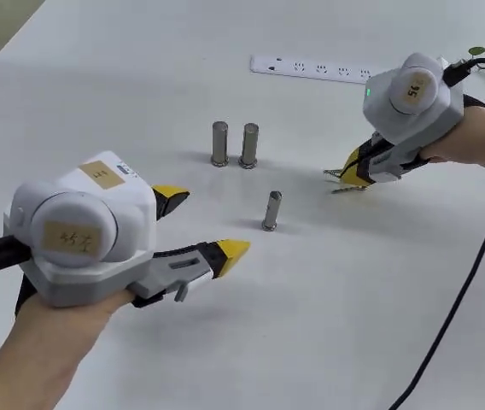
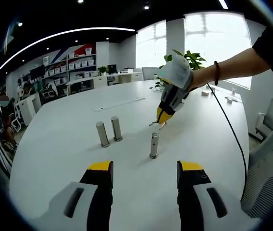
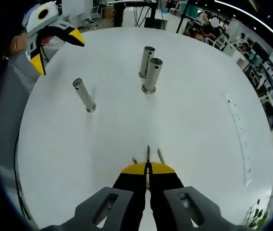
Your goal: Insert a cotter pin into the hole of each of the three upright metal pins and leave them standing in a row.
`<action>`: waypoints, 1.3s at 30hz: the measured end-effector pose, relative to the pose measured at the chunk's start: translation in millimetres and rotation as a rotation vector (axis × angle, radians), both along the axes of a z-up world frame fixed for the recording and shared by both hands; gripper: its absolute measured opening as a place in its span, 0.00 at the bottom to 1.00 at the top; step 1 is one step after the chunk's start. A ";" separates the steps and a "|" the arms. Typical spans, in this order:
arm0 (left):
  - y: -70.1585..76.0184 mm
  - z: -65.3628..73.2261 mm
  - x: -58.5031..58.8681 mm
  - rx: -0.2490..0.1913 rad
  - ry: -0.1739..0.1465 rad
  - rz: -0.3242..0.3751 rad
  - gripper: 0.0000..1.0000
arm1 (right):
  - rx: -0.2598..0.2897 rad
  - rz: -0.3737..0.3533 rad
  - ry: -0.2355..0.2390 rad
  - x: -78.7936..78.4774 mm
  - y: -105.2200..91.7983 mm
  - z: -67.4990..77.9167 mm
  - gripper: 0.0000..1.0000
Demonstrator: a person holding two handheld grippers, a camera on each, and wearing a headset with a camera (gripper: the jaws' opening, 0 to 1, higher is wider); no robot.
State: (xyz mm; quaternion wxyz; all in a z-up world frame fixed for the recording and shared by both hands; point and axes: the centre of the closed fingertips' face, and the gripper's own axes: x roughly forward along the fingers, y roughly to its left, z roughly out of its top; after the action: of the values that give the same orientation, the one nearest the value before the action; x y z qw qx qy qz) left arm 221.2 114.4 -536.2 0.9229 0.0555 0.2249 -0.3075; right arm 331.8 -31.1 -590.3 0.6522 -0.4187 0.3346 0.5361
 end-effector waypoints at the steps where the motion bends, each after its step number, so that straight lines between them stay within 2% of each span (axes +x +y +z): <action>1: -0.4 1.2 0.4 -0.010 0.000 0.000 0.50 | 0.006 0.012 -0.010 -0.9 1.6 1.7 0.00; 3: -1.7 4.0 1.9 -0.032 0.003 0.003 0.50 | 0.021 0.025 -0.020 -4.5 4.8 6.4 0.00; 10: -7.9 8.8 4.2 -0.049 0.009 -0.010 0.49 | 0.075 0.071 -0.056 -19.7 17.9 23.1 0.00; 17: -16.3 14.8 5.3 -0.086 0.015 -0.035 0.39 | 0.125 0.130 -0.091 -39.0 33.5 41.4 0.00; 21: -21.7 15.4 5.5 -0.103 0.042 -0.048 0.31 | 0.136 0.185 -0.143 -50.2 43.8 53.1 0.00; 25: -26.9 21.2 6.6 -0.143 0.046 -0.050 0.30 | 0.154 0.219 -0.157 -62.3 52.0 60.2 0.00; 28: -29.6 22.1 8.3 -0.164 0.072 -0.047 0.26 | 0.173 0.241 -0.155 -67.1 56.9 59.1 0.00; 32: -30.2 16.7 6.0 -0.161 0.126 -0.044 0.23 | 0.192 0.269 -0.143 -83.3 64.5 59.6 0.00; 35: -32.9 20.3 3.6 -0.214 0.143 -0.042 0.19 | 0.194 0.300 -0.139 -94.4 69.7 60.1 0.00; 39: -34.2 20.8 0.7 -0.219 0.158 -0.047 0.14 | 0.206 0.333 -0.135 -106.3 77.5 64.6 0.00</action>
State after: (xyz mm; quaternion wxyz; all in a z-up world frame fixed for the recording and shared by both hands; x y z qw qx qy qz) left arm 221.8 80.2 -515.4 0.8955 -0.0646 0.2605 -0.3549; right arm 225.6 46.4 -525.7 0.6148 -0.4344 0.1598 0.6386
